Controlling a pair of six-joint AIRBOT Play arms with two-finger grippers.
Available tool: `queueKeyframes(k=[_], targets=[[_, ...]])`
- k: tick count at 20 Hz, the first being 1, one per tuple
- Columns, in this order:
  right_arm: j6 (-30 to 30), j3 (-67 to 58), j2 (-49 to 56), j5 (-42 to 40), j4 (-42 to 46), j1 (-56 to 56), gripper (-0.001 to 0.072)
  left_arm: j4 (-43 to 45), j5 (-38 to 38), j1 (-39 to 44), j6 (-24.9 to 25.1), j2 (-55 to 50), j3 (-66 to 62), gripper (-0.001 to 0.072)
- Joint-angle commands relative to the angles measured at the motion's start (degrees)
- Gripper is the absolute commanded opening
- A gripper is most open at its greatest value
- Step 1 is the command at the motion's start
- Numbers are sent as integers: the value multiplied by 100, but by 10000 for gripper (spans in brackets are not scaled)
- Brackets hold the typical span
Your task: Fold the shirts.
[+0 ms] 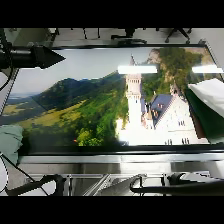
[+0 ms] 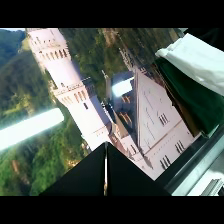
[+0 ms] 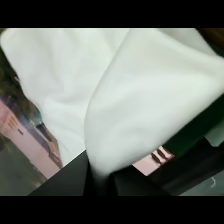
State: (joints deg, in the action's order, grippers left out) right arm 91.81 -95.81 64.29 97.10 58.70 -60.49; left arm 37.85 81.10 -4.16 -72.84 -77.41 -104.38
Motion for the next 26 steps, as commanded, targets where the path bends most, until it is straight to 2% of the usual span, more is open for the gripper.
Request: queueKeyframes(k=[1,5,7,8,11,13,15,17,18,20,23,26], targets=[[120,662,-15,87,717,-13,28,2,0,-4,-2,-4,-2,15],[101,1139,151,-426,1167,-13,52,0,0,-2,-4,-2,-4,15],[101,1141,251,-216,1209,-13,409,2,-4,-4,-2,-4,-4,15],[103,1137,247,-79,1211,-13,430,0,-4,-2,-2,-4,-4,15],[256,905,138,452,1261,-13,431,-31,-4,0,0,-2,-4,15],[293,505,94,439,1001,-13,430,-26,-4,-2,111,-2,-4,15],[240,197,28,7,-15,-13,419,-42,-22,-28,221,2,-4,15],[-181,160,-146,-638,-1550,11,130,-31,-59,-52,275,39,-4,15],[-372,160,-260,-876,-1965,146,112,-4,-42,-52,297,63,-4,15],[-549,232,-590,-1248,-1690,695,28,-4,-44,-15,297,221,251,15],[-573,1069,-1357,-1860,-787,1871,27,2,-94,151,415,868,1513,15],[-791,2717,-2260,-2363,-702,3344,27,13,-369,398,527,1764,3180,14]])
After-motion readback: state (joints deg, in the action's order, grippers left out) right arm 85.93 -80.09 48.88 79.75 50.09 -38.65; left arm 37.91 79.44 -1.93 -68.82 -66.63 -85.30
